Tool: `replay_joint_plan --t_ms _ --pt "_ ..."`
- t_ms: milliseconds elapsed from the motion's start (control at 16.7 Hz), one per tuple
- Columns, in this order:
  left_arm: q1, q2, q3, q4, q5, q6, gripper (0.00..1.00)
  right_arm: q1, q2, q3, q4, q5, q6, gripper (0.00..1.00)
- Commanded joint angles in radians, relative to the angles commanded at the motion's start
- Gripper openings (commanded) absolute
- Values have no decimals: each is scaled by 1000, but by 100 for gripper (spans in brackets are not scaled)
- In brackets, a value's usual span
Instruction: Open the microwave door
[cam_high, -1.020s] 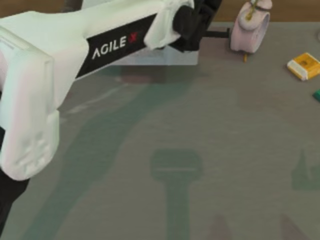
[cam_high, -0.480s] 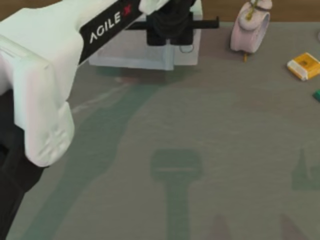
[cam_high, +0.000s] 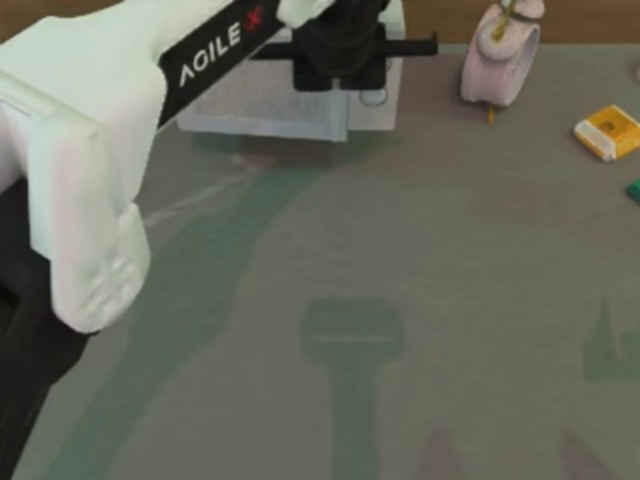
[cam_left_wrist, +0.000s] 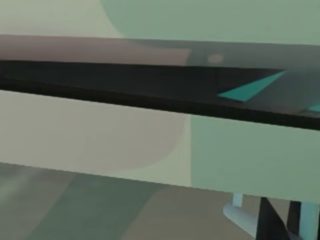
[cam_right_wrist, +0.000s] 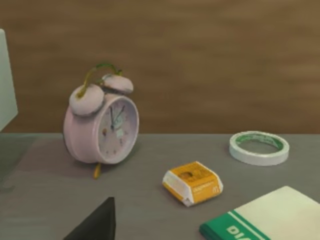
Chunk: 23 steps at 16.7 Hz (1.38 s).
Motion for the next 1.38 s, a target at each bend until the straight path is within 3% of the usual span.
replay_joint_plan --t_ms 1380 --pt "-1 -48 -75 47 11 26 0 0 0 0 0 0 0 100"
